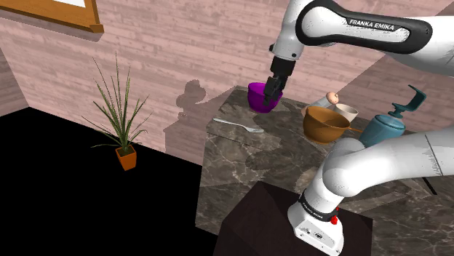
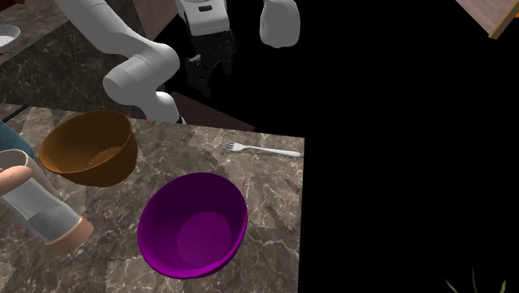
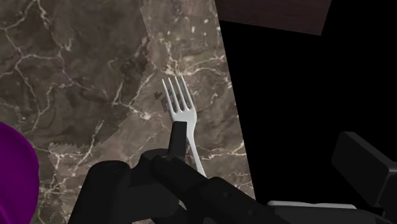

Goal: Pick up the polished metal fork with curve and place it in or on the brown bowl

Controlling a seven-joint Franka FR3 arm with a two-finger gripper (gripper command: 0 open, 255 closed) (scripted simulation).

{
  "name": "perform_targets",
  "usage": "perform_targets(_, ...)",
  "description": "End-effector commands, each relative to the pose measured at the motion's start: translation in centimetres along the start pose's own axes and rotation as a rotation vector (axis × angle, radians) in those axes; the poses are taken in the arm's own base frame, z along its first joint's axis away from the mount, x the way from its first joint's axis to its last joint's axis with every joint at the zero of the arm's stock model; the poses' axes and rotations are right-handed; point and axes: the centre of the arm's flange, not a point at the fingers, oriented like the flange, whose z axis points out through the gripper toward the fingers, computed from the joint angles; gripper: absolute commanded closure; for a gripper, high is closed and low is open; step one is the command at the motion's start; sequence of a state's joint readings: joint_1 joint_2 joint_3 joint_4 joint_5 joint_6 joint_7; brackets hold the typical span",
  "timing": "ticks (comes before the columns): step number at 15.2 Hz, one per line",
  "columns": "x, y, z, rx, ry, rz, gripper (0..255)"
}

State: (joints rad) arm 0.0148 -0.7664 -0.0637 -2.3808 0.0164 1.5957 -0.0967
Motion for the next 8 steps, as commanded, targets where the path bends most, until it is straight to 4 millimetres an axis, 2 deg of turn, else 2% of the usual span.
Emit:
perform_targets(1, 0.0, 0.0, 0.0, 0.000, 0.000, 0.000, 0)
perform_targets(8, 4.9, 1.6, 7.6, -0.052, -0.020, -0.054, 0)
